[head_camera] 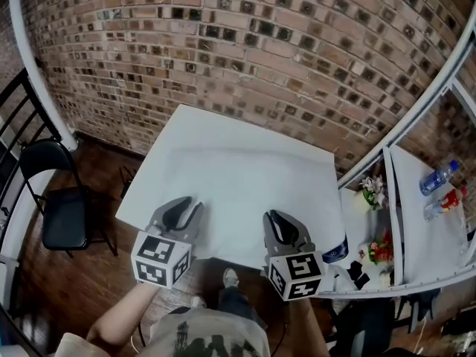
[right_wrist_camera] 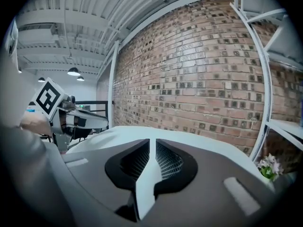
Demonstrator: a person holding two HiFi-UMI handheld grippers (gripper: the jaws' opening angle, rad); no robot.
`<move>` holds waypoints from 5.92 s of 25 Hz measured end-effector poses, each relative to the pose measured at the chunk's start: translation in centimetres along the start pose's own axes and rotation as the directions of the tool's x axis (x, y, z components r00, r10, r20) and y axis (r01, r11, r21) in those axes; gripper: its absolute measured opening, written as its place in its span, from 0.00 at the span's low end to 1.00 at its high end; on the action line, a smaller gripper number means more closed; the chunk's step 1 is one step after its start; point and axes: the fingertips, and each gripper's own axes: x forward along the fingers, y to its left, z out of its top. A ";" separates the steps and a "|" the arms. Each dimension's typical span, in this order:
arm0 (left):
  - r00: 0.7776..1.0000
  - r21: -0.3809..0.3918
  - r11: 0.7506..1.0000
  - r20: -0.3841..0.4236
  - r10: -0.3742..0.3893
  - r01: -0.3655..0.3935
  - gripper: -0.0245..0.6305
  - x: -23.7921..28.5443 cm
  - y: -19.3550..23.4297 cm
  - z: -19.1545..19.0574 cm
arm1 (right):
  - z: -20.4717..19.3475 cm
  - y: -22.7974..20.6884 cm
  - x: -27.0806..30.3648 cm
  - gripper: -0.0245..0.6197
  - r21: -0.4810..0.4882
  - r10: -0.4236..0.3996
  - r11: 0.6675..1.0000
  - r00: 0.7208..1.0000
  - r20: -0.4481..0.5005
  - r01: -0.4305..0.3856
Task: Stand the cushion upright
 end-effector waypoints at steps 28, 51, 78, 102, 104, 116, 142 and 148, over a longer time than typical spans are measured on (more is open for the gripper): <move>0.932 -0.230 0.966 -0.360 0.031 -0.121 0.60 4.4 10.4 -4.0 | -5.5 -24.4 0.7 0.46 0.194 -0.009 0.978 0.944 -0.331 0.078; 0.872 -0.369 0.929 -0.462 -0.162 -0.023 0.31 7.8 8.2 -7.1 | -12.1 -24.1 4.4 0.30 0.502 0.238 0.864 0.852 -0.466 0.033; 0.999 -0.011 1.000 -0.040 -0.004 0.004 0.15 6.4 7.8 5.8 | -2.8 -22.3 -3.1 0.09 0.281 -0.351 0.876 0.918 -0.187 0.392; 0.968 -0.043 0.989 0.201 0.150 -0.144 0.15 18.4 11.8 10.3 | 3.6 -30.3 5.7 0.09 0.171 -0.517 0.849 0.853 0.071 0.500; 0.965 -0.045 0.987 0.209 0.159 -0.153 0.15 19.3 12.1 10.3 | 3.6 -30.8 6.4 0.09 0.165 -0.519 0.849 0.851 0.080 0.502; 0.935 -0.006 0.977 0.289 0.204 -0.211 0.15 24.5 12.4 10.4 | 3.0 -34.3 9.2 0.10 0.137 -0.555 0.832 0.810 0.189 0.538; 0.975 0.031 0.978 0.086 0.205 -0.208 0.35 32.0 16.5 4.3 | -3.0 -36.4 15.6 0.30 0.126 -0.517 0.853 0.852 0.084 0.506; 0.973 0.039 0.975 0.082 0.217 -0.220 0.38 30.6 16.4 4.3 | -3.4 -36.4 14.3 0.37 0.140 -0.527 0.845 0.848 0.053 0.516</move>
